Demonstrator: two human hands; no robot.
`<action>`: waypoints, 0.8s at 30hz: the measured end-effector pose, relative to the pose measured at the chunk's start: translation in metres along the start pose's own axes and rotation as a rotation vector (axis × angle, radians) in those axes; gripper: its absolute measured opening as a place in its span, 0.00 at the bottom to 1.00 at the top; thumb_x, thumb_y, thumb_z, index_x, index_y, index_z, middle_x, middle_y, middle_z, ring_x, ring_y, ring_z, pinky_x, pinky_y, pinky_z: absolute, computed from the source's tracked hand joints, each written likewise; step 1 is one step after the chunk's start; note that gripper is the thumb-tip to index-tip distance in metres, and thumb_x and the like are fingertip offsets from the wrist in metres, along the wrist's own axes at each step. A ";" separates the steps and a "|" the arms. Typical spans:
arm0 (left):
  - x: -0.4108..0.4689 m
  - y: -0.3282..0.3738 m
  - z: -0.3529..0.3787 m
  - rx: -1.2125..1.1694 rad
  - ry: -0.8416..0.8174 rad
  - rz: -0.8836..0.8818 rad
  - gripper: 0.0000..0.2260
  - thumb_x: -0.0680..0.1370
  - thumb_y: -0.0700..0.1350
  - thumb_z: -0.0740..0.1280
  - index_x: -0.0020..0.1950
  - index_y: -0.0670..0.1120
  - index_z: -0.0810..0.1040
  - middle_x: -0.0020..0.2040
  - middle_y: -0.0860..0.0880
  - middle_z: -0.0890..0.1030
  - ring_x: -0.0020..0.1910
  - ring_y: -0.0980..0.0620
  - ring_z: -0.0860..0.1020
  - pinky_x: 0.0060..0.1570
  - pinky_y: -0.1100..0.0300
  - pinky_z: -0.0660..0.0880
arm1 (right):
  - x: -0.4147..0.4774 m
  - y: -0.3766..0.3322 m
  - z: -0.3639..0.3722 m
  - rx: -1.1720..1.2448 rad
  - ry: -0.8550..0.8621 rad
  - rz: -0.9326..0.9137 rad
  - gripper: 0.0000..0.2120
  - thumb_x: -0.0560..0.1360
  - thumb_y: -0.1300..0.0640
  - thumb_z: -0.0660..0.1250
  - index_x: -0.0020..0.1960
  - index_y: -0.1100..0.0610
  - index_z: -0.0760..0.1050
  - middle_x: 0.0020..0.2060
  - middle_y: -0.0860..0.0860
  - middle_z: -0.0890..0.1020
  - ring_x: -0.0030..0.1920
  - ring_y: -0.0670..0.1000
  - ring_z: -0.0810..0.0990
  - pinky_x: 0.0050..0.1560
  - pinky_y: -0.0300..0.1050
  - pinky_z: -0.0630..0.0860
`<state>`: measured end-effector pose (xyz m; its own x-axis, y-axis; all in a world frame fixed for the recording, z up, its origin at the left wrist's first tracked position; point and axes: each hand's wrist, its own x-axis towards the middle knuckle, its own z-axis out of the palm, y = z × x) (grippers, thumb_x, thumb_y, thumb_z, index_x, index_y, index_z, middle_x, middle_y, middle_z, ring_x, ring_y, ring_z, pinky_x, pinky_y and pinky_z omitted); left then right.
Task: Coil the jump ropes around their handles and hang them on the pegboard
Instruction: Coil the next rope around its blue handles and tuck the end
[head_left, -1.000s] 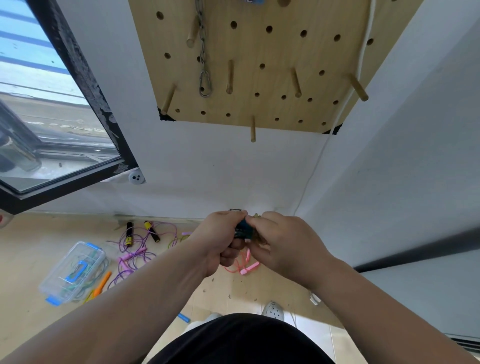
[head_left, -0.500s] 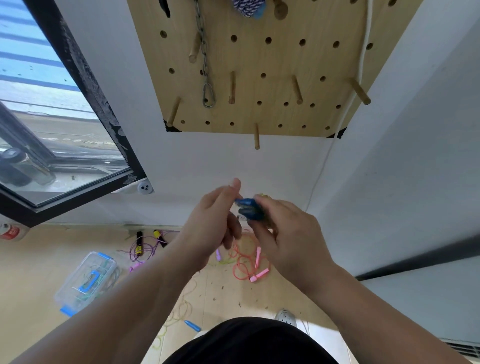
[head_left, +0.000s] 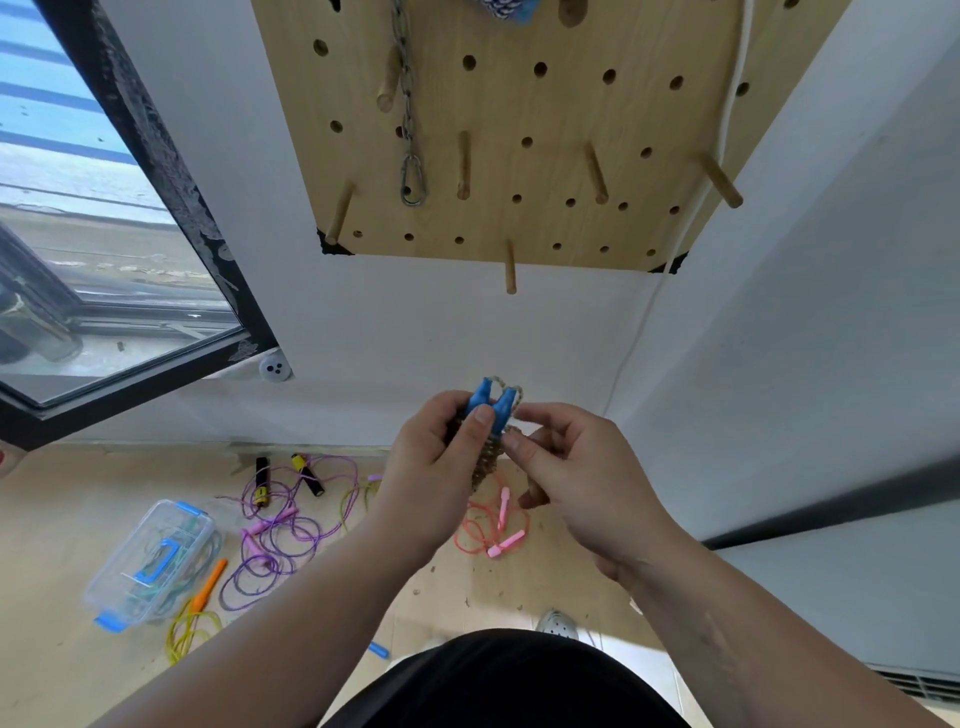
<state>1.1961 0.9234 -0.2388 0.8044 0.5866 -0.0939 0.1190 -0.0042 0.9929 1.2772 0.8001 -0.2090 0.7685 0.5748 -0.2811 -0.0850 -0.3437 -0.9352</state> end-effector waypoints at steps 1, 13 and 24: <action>-0.001 -0.001 0.000 -0.006 0.013 -0.006 0.07 0.84 0.45 0.62 0.55 0.49 0.81 0.37 0.54 0.80 0.36 0.57 0.75 0.38 0.57 0.73 | 0.001 -0.001 -0.002 -0.003 0.001 0.026 0.09 0.77 0.53 0.73 0.57 0.52 0.82 0.35 0.47 0.82 0.30 0.48 0.80 0.39 0.47 0.83; -0.004 0.010 -0.006 -0.613 0.023 -0.303 0.14 0.84 0.47 0.61 0.58 0.37 0.77 0.43 0.41 0.76 0.33 0.45 0.74 0.31 0.53 0.75 | 0.006 -0.008 -0.016 0.031 -0.076 0.057 0.07 0.77 0.62 0.72 0.42 0.52 0.84 0.35 0.48 0.82 0.37 0.48 0.79 0.39 0.44 0.78; -0.002 0.009 -0.010 -0.765 -0.125 -0.355 0.17 0.75 0.50 0.67 0.59 0.41 0.77 0.44 0.39 0.79 0.35 0.44 0.75 0.37 0.50 0.73 | 0.004 -0.018 -0.013 0.281 0.042 0.008 0.15 0.81 0.68 0.62 0.49 0.53 0.83 0.37 0.54 0.82 0.40 0.52 0.81 0.42 0.44 0.79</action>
<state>1.1896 0.9301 -0.2284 0.8574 0.3556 -0.3721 -0.0135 0.7382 0.6745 1.2896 0.7991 -0.1904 0.7921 0.5398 -0.2850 -0.2589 -0.1257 -0.9577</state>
